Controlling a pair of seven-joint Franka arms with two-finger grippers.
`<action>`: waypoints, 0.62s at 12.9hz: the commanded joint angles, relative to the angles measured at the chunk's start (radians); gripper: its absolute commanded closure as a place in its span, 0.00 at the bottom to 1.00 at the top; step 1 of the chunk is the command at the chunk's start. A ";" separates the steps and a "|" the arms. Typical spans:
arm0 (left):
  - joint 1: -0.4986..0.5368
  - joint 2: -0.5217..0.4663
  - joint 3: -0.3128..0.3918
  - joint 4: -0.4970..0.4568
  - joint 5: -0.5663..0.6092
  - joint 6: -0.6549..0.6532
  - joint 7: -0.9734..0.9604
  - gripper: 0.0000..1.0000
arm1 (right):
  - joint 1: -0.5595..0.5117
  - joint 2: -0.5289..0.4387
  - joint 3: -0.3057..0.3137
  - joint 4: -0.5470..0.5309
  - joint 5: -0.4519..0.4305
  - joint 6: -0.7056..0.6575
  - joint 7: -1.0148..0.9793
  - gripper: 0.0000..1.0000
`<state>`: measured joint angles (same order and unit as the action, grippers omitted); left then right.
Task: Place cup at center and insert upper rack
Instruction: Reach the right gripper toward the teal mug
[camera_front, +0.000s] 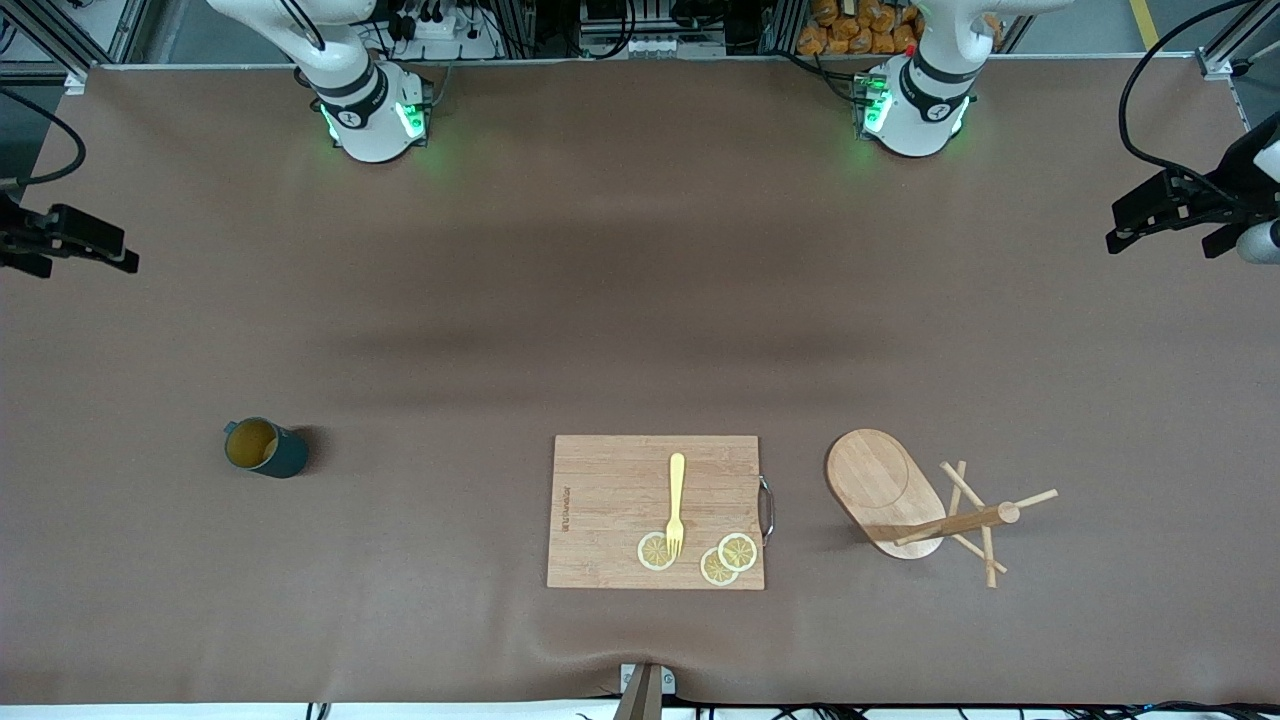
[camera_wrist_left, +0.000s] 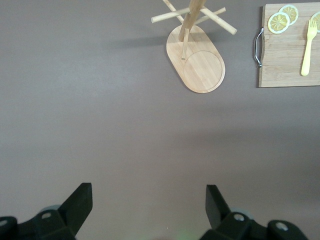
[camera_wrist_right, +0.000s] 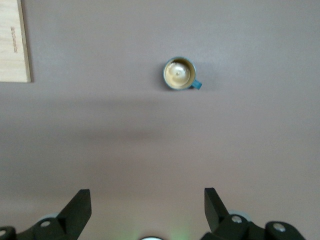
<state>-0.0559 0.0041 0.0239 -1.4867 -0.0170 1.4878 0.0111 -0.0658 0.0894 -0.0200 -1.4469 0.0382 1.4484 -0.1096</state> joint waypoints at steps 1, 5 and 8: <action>0.002 0.008 -0.004 0.020 0.011 -0.018 -0.005 0.00 | 0.000 0.061 0.002 -0.035 -0.012 0.113 0.010 0.00; 0.015 0.010 -0.002 0.011 0.011 -0.020 -0.002 0.00 | 0.000 0.203 0.002 -0.050 -0.011 0.260 0.004 0.00; 0.010 0.013 -0.004 0.014 0.011 -0.018 -0.003 0.00 | 0.000 0.272 0.002 -0.143 -0.011 0.433 0.002 0.00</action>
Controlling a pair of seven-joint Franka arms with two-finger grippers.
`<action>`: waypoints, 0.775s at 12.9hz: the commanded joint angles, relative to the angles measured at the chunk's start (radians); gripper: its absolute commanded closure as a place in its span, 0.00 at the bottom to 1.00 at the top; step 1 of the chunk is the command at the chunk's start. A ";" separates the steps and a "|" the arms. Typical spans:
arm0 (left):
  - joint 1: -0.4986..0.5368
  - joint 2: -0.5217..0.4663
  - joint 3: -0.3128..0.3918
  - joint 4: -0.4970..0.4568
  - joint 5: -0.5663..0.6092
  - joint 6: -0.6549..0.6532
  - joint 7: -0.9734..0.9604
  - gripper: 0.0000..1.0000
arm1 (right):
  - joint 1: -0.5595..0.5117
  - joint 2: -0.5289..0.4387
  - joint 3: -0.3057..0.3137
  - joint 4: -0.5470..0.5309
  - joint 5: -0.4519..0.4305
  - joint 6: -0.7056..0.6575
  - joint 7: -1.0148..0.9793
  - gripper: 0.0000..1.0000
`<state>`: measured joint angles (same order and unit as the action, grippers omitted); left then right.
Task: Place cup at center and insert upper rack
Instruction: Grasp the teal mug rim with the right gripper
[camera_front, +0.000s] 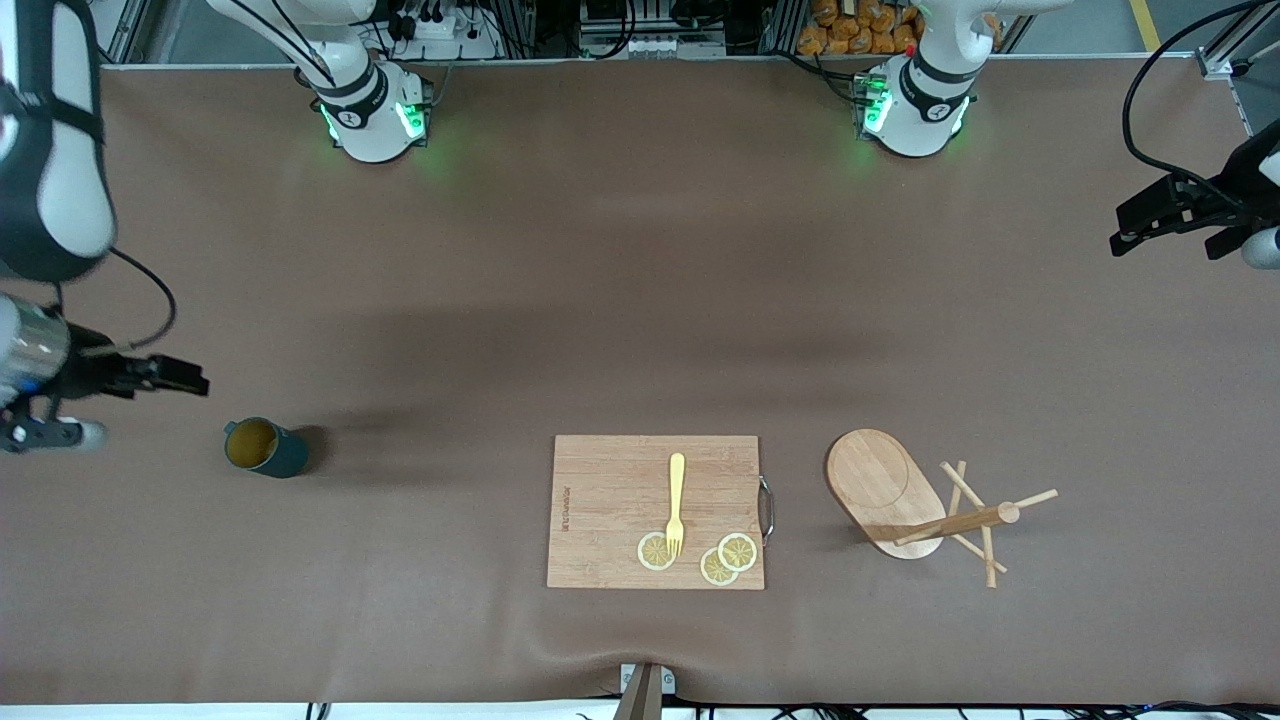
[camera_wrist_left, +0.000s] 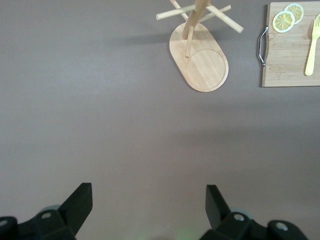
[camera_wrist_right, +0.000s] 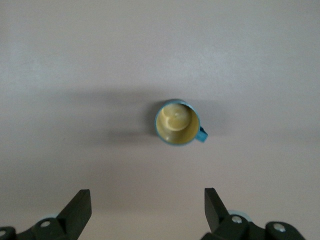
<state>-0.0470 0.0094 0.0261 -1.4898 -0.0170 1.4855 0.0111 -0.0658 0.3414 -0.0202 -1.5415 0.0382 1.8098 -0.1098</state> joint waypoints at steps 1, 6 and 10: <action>-0.001 0.020 -0.006 0.017 0.011 -0.014 -0.003 0.00 | 0.000 0.037 0.002 -0.093 -0.009 0.141 0.002 0.00; 0.004 0.023 -0.006 0.014 0.011 -0.013 0.003 0.00 | 0.007 0.122 0.003 -0.198 -0.008 0.350 0.002 0.00; 0.006 0.023 0.000 0.019 0.011 -0.010 -0.002 0.00 | 0.011 0.183 0.003 -0.200 -0.006 0.427 0.002 0.00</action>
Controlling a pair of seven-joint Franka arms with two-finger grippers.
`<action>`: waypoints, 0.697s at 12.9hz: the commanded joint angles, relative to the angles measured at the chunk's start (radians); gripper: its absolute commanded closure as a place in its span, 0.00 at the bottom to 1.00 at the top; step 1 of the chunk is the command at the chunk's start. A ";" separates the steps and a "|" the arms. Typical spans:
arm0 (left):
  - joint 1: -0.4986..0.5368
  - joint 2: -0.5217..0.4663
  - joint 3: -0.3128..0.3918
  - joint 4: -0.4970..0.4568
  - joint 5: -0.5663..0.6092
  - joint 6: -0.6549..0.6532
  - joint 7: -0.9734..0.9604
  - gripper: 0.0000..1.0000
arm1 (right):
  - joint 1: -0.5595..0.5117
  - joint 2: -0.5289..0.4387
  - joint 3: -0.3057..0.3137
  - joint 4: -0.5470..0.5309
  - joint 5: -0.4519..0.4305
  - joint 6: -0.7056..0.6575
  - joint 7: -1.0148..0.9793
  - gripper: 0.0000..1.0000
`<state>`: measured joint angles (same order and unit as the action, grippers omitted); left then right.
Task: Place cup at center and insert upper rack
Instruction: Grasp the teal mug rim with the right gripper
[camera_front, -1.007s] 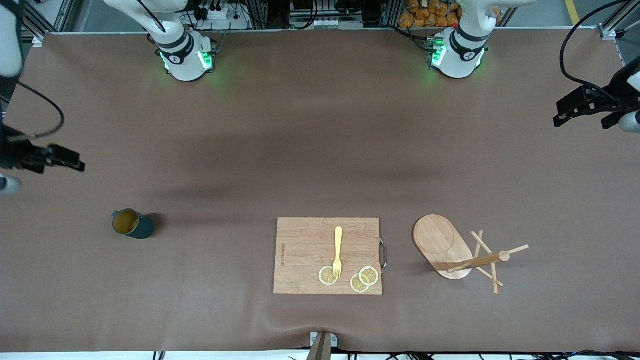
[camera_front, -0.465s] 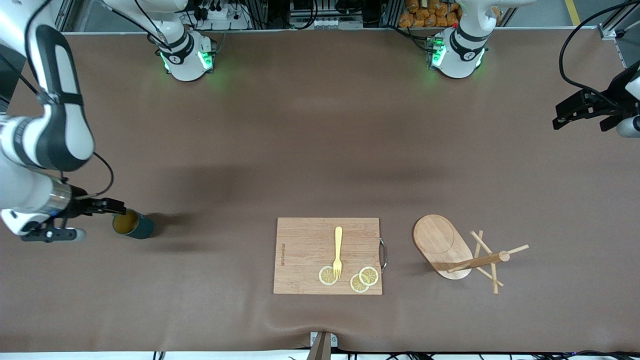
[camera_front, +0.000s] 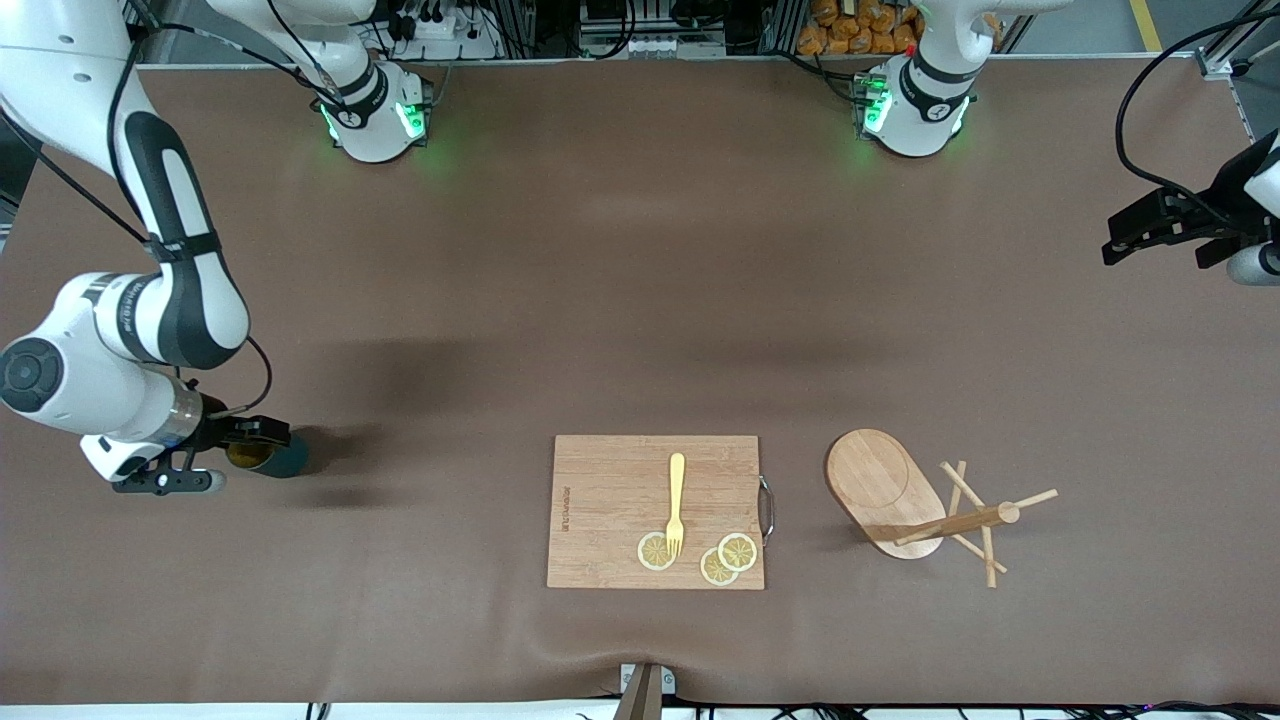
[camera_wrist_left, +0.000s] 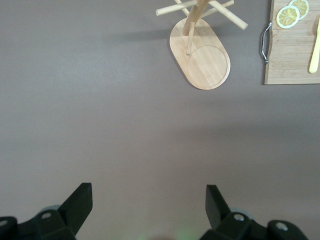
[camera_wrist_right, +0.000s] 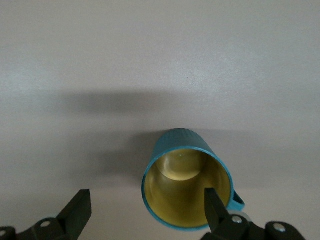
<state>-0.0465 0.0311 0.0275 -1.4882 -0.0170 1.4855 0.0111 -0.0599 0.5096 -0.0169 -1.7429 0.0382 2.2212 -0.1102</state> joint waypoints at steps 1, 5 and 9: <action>0.007 0.000 -0.001 0.017 0.011 -0.010 -0.002 0.00 | 0.006 0.023 0.000 0.002 -0.004 0.025 0.003 0.00; 0.016 -0.008 0.002 0.019 0.012 -0.010 0.000 0.00 | 0.012 0.081 0.000 0.002 -0.003 0.090 0.003 0.00; 0.014 -0.014 0.002 0.016 0.012 -0.011 0.000 0.00 | 0.022 0.084 0.000 0.002 -0.004 0.081 -0.015 0.59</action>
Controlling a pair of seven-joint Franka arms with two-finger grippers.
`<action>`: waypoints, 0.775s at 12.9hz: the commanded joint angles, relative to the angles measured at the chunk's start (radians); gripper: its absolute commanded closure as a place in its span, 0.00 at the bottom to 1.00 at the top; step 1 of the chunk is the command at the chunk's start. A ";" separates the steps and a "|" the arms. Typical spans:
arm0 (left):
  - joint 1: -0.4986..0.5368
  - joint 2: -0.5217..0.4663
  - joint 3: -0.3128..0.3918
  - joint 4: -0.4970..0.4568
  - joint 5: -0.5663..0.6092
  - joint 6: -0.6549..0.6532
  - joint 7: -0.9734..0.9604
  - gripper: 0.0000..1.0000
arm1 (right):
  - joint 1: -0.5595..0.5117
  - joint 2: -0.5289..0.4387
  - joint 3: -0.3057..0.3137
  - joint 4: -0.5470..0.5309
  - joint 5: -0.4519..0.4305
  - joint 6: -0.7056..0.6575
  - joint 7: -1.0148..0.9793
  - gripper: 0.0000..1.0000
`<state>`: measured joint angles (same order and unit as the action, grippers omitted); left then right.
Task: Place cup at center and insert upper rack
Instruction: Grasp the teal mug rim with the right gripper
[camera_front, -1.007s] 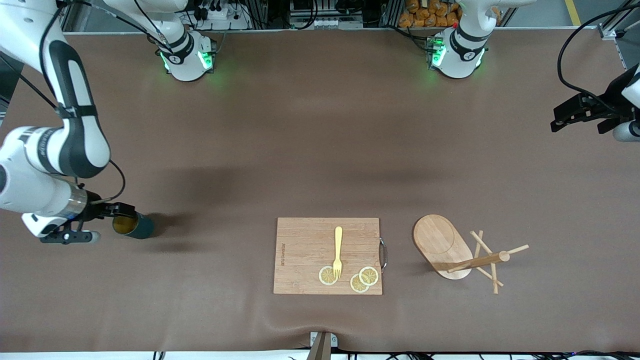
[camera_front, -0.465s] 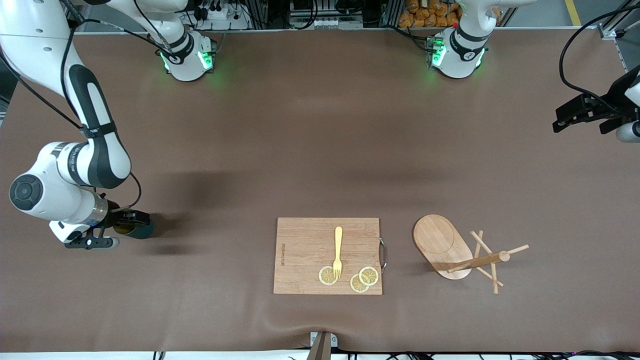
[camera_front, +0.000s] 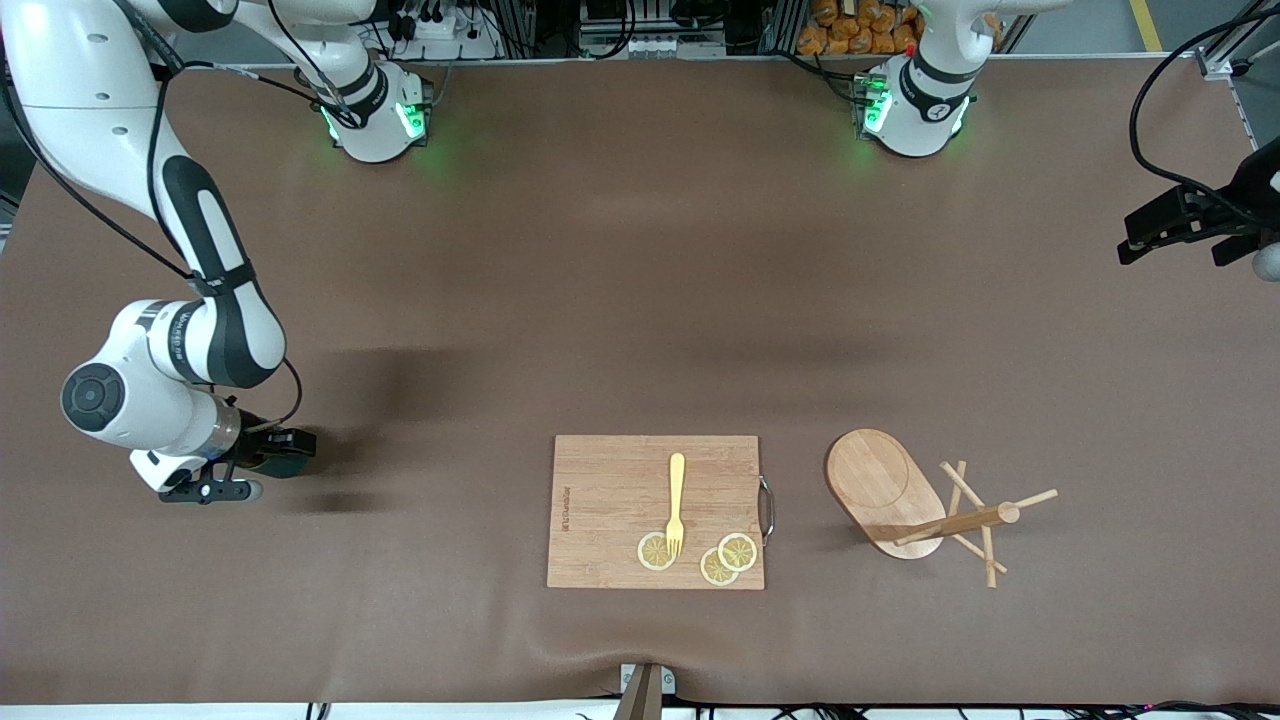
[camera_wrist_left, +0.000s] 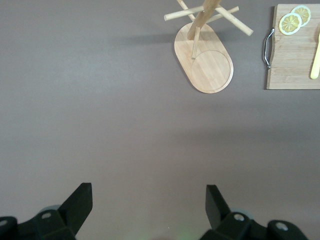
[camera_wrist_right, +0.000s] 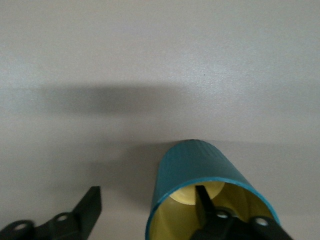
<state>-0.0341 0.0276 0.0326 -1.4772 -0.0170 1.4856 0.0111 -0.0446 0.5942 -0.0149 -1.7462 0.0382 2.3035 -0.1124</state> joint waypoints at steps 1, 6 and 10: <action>0.002 -0.011 -0.003 0.005 0.014 -0.010 0.000 0.00 | 0.006 -0.002 -0.002 0.005 -0.004 -0.010 -0.042 0.78; 0.002 -0.011 -0.005 0.000 0.019 -0.011 -0.002 0.00 | 0.015 -0.005 -0.002 0.013 -0.003 -0.052 -0.046 1.00; 0.002 -0.008 -0.005 0.002 0.020 -0.011 -0.003 0.00 | 0.055 -0.017 0.001 0.020 0.006 -0.065 -0.041 1.00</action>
<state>-0.0341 0.0272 0.0323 -1.4772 -0.0169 1.4856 0.0111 -0.0173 0.5918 -0.0131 -1.7346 0.0375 2.2624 -0.1510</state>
